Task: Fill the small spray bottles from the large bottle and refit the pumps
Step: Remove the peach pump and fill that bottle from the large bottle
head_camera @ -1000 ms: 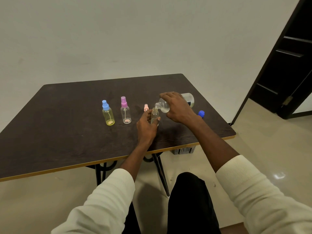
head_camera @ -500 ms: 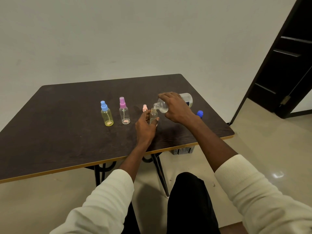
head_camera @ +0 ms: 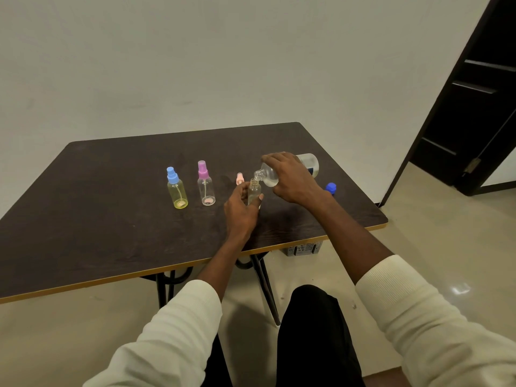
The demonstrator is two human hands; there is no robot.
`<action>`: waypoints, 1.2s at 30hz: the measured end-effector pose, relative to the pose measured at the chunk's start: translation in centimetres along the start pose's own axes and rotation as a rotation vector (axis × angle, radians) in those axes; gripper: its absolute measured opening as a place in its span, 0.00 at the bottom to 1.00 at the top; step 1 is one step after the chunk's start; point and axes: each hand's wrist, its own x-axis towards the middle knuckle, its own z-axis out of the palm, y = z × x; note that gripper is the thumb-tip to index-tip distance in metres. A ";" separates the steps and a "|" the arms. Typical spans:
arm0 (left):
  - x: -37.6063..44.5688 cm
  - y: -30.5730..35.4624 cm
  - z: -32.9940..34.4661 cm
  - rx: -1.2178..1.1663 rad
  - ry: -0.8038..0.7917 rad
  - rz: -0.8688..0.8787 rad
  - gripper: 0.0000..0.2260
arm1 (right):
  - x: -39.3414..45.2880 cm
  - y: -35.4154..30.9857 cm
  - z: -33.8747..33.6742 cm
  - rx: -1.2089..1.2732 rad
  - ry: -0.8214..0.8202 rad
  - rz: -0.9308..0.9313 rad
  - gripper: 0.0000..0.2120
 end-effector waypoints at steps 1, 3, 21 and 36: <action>0.0 0.0 0.0 0.002 0.002 0.001 0.18 | 0.0 0.0 0.0 0.000 0.003 -0.002 0.35; 0.0 0.0 0.0 0.006 0.006 0.003 0.18 | 0.0 0.0 -0.1 -0.002 0.003 -0.002 0.35; 0.0 0.1 0.0 0.000 0.006 0.012 0.17 | -0.1 -0.1 -0.3 -0.009 -0.003 -0.003 0.36; 0.0 0.2 -0.1 -0.007 0.005 0.008 0.17 | 0.0 -0.1 -0.3 -0.003 -0.009 -0.002 0.36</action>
